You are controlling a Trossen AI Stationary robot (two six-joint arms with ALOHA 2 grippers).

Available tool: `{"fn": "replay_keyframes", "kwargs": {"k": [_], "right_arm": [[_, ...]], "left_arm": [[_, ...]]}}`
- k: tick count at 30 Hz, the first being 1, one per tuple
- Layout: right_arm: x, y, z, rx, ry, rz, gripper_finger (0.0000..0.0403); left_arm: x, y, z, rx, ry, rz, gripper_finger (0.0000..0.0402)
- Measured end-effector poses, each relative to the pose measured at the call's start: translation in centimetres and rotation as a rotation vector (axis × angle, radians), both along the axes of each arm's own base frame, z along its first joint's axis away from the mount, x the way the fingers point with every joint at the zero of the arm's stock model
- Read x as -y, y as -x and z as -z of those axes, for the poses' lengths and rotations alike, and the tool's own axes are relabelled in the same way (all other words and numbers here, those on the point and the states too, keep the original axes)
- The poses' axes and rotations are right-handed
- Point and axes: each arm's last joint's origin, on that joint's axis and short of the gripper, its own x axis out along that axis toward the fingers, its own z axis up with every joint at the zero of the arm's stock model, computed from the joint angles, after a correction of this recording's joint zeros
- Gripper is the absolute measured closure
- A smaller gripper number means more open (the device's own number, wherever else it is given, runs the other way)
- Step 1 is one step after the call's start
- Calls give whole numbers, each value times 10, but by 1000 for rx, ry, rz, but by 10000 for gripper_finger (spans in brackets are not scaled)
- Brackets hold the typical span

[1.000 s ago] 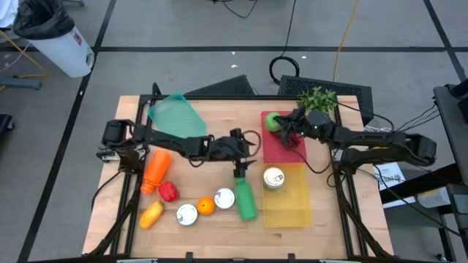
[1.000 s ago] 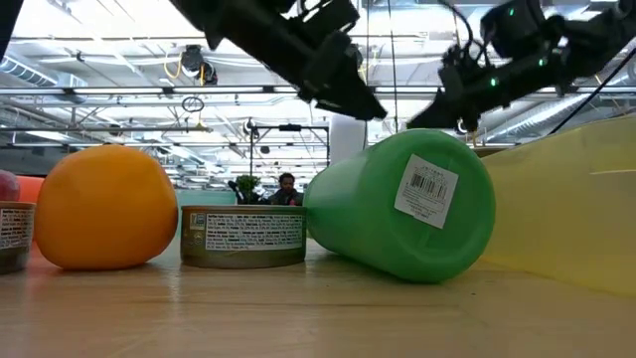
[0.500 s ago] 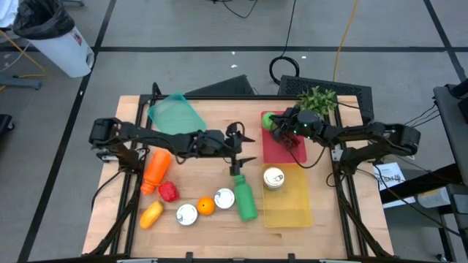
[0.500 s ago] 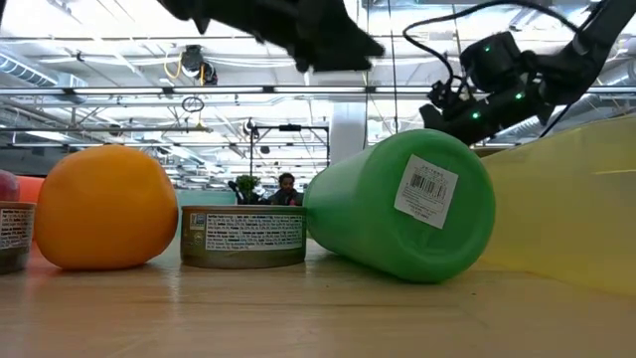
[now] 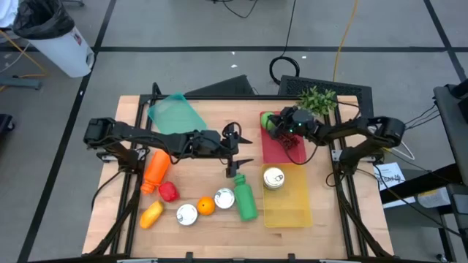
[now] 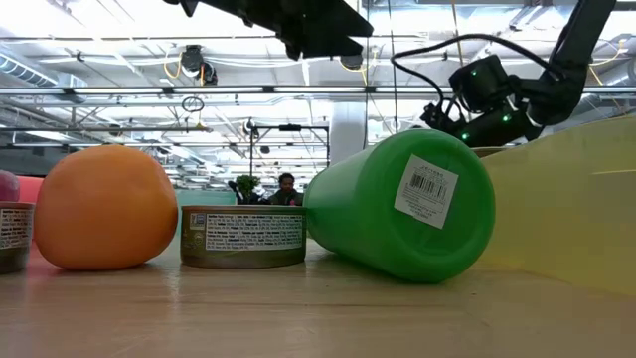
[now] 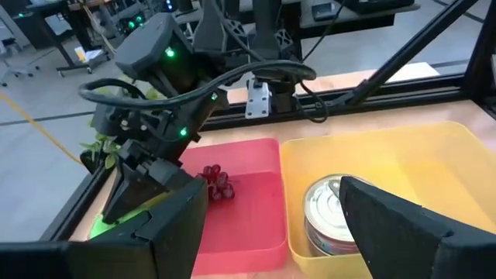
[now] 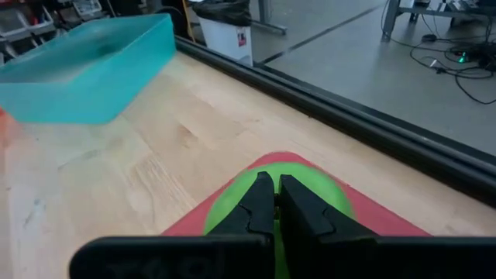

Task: Pick & Place Food Item
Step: Put the green apple into the pink bin, then put the orange into the pink bin

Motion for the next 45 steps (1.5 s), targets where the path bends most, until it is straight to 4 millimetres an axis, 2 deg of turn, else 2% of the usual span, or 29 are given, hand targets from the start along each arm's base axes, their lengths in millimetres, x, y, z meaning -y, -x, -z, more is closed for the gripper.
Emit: {"fn": "replay_keyframes", "kwargs": {"k": [8, 19, 29, 33, 39, 45], "right_arm": [[1, -2, 5, 4, -5, 7, 402], [2, -2, 3, -2, 32, 20, 363], [2, -2, 1, 14, 40, 17, 289], [1, 0, -10, 53, 62, 17, 260], [-10, 9, -38, 78, 118, -10, 237], [-41, 34, -69, 54, 96, -171, 236]], "left_arm": [[0, 0, 1, -4, 4, -1, 105], [0, 0, 1, -3, 16, -5, 105], [-1, 0, 1, -4, 17, -7, 105], [-1, 0, 1, -9, 16, -8, 105], [-1, 2, 0, -15, 45, -17, 105], [-3, 35, -25, -93, 49, -32, 105]]}}
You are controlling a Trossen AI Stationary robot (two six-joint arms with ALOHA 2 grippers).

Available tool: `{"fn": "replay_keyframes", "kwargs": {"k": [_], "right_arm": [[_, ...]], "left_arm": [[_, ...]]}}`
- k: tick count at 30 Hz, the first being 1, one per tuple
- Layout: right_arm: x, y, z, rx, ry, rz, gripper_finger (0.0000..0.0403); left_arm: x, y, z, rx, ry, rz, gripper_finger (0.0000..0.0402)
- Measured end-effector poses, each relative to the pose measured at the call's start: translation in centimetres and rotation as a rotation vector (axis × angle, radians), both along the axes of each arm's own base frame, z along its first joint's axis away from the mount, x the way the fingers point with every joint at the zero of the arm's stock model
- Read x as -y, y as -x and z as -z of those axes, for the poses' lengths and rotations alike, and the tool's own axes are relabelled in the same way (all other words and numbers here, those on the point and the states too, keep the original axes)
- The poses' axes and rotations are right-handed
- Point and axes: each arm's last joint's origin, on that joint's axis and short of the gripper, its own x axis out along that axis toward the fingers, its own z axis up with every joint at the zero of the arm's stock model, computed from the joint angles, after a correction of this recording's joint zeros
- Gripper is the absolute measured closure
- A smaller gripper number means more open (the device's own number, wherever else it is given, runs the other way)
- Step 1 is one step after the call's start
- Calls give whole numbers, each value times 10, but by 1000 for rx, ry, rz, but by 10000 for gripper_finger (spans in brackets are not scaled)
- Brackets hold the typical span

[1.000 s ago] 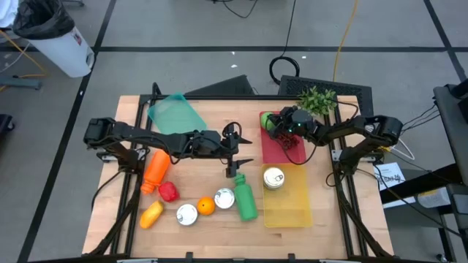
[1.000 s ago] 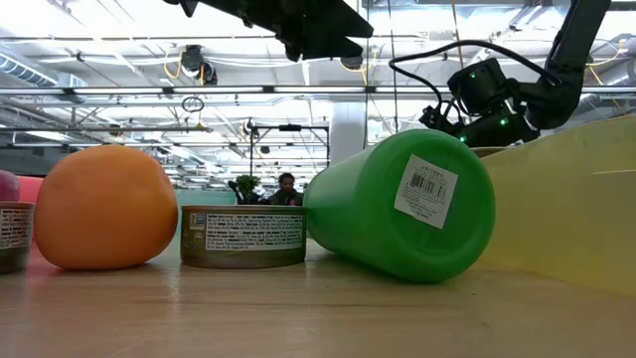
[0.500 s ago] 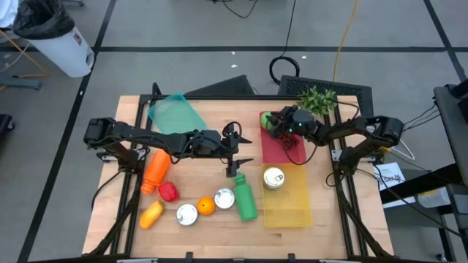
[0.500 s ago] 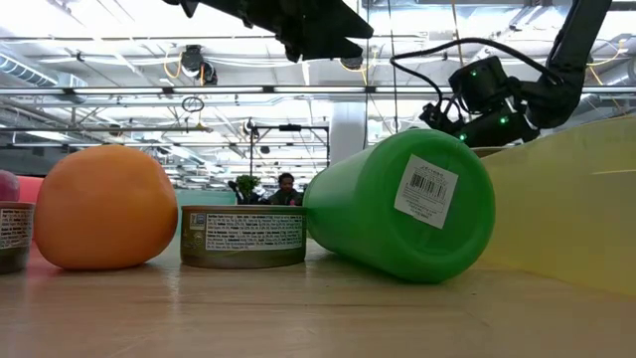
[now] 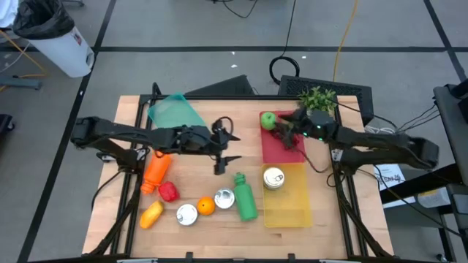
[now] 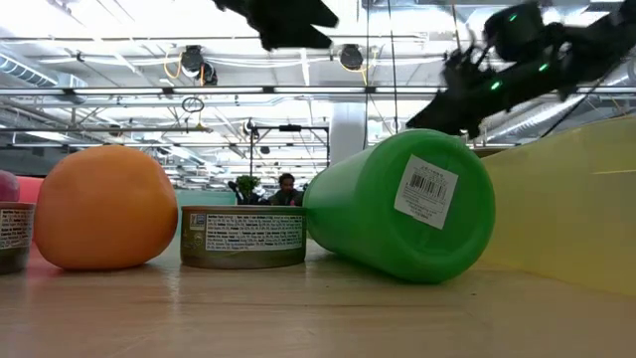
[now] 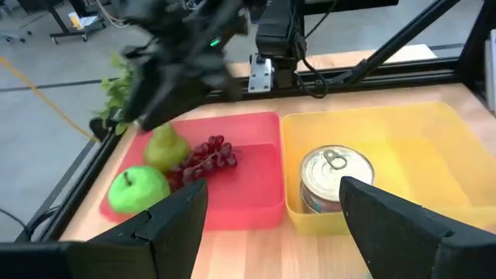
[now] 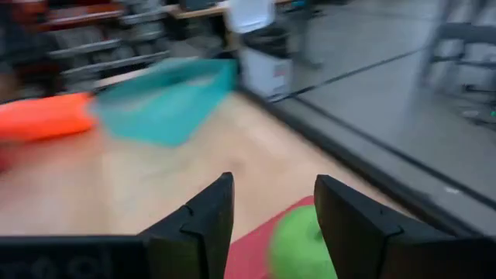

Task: Pick & Place Food Item
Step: Put the orange into the pink bin

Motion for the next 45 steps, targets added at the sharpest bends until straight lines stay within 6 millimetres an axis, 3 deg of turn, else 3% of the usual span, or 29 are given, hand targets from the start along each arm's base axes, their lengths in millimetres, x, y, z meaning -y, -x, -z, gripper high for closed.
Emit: {"fn": "replay_keyframes", "kwargs": {"k": [5, 11, 21, 25, 36, 40, 45], "right_arm": [[-34, 34, -19, 1, -64, -241, 244], [-68, 68, -34, 148, -121, -552, 255], [-90, 85, -10, 203, -96, -767, 259], [-92, 86, -3, 205, -97, -784, 259], [-91, 86, -1, 200, -99, -776, 259], [-91, 86, -1, 199, -99, -776, 259], [-91, 86, -1, 199, -99, -775, 261]], "left_arm": [[6, 38, -9, 45, 9, 5, 105], [8, 88, 19, 172, 67, -98, 105], [17, 137, 49, 478, 182, -33, 105], [20, 141, 55, 518, 281, -18, 105], [26, 131, 70, 421, 418, -33, 105], [39, 114, 65, 262, 491, -30, 105], [66, 82, 40, -57, 463, -59, 105]]}}
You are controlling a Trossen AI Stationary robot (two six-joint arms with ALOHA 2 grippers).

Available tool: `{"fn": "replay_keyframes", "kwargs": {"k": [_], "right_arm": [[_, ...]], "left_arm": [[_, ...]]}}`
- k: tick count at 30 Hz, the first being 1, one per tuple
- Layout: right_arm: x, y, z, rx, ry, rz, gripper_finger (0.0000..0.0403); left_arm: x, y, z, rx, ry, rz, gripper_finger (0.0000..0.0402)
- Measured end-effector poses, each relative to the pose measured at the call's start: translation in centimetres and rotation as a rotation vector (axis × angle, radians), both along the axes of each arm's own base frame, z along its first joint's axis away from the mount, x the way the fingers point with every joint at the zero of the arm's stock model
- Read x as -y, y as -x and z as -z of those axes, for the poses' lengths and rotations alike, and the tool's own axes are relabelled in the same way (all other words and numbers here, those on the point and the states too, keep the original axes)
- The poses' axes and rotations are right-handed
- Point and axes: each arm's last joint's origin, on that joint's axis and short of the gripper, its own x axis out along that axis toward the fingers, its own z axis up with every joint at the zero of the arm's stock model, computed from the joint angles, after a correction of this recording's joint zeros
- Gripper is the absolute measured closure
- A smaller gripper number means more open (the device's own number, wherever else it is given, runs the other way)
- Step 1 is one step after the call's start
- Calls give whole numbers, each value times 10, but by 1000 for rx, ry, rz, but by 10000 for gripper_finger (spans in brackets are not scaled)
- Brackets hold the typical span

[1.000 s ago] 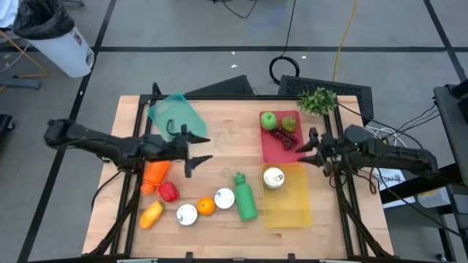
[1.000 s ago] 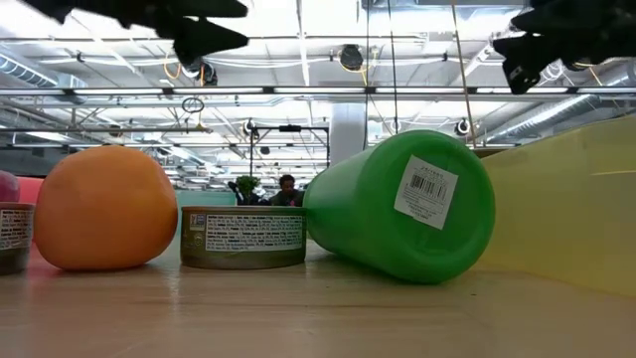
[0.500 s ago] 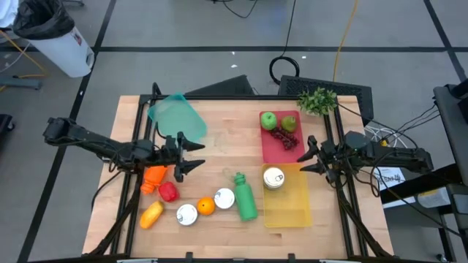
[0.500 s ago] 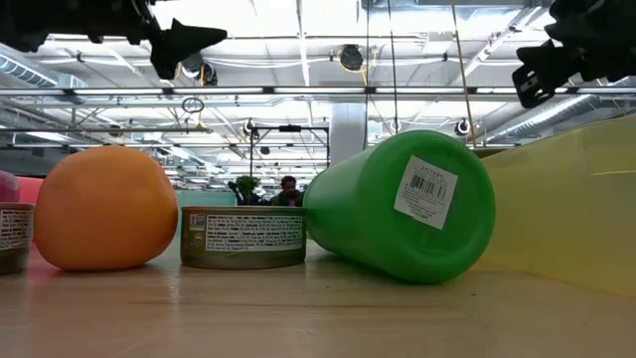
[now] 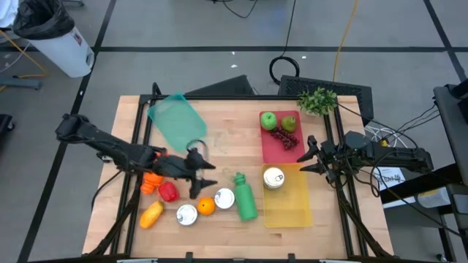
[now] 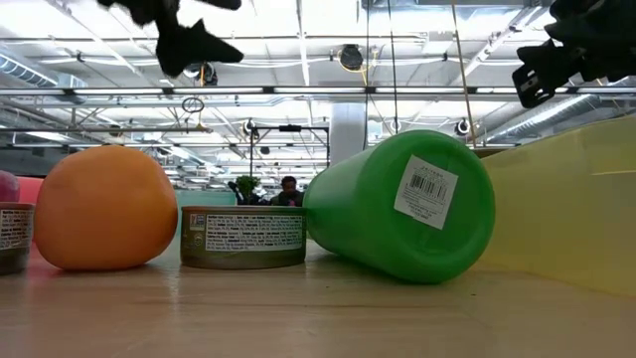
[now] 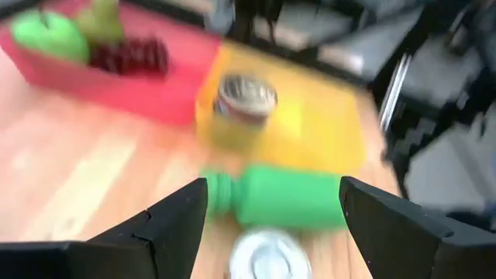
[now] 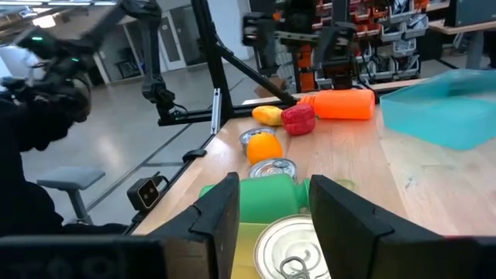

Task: Pick & Place Food Item
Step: Put the orange into the pink bin

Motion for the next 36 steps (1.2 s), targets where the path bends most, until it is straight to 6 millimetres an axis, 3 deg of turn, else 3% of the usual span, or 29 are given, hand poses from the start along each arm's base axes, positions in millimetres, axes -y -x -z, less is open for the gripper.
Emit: {"fn": "replay_keyframes", "kwargs": {"k": [7, 15, 22, 36], "right_arm": [[0, 0, 0, 0, 0, 0, 263], [0, 0, 0, -1, 0, 0, 262], [0, 0, 0, 2, 5, 0, 262], [0, 0, 0, -1, 0, 0, 261]], "left_arm": [[43, -38, -15, -467, -41, 55, 105], [76, -58, 20, -774, -17, 68, 105], [87, -65, 50, -886, -2, 97, 105], [86, -67, 64, -910, -81, 22, 105]]}}
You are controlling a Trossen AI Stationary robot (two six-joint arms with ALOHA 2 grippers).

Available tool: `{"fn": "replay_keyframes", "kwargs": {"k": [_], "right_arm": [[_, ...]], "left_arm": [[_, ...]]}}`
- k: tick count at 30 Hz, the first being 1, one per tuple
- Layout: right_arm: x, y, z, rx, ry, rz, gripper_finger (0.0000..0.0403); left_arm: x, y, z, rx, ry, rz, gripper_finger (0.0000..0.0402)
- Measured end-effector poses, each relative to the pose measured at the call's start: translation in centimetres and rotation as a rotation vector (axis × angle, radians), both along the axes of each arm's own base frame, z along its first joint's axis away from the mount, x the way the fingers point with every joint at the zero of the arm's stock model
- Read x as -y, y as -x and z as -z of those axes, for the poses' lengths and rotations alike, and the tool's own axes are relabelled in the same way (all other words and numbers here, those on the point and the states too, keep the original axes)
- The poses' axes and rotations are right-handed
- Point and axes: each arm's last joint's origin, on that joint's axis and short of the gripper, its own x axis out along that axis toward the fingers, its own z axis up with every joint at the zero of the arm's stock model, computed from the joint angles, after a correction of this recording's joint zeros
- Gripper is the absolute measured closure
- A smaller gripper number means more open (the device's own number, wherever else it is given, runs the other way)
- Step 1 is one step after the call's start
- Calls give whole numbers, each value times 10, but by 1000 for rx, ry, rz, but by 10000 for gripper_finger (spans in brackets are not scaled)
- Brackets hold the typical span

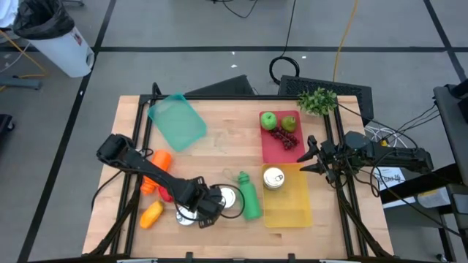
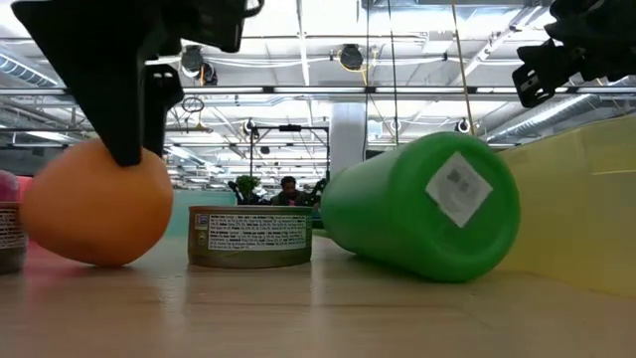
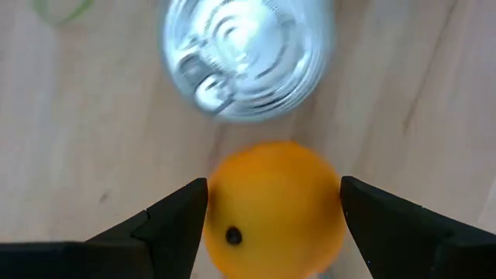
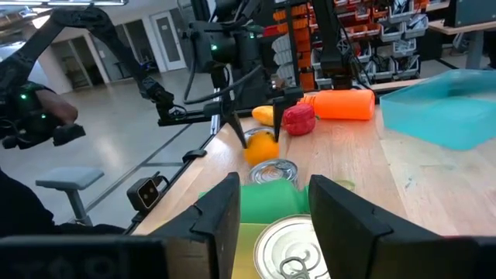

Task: Pick & Place Food Item
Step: Put the orange into the pink bin

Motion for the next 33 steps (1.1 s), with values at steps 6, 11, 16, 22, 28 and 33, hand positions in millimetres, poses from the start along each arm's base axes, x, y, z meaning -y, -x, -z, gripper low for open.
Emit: {"fn": "replay_keyframes", "kwargs": {"k": [6, 11, 16, 22, 28, 33], "right_arm": [[0, 0, 0, -1, 0, 0, 261], [0, 0, 0, -1, 0, 0, 261], [0, 0, 0, -1, 0, 0, 261], [0, 0, 0, -1, 2, 0, 261], [0, 0, 0, -1, 2, 0, 261], [0, 0, 0, -1, 2, 0, 261]], "left_arm": [[-5, 7, 1, -81, -38, -14, 105], [-5, 8, 1, -84, -40, -7, 105], [-2, 9, 1, -84, -46, 19, 105], [-2, 14, 9, -97, -51, 31, 136], [-4, 15, 10, -95, -76, 32, 223], [-5, 15, 10, -93, -89, 50, 254]]}}
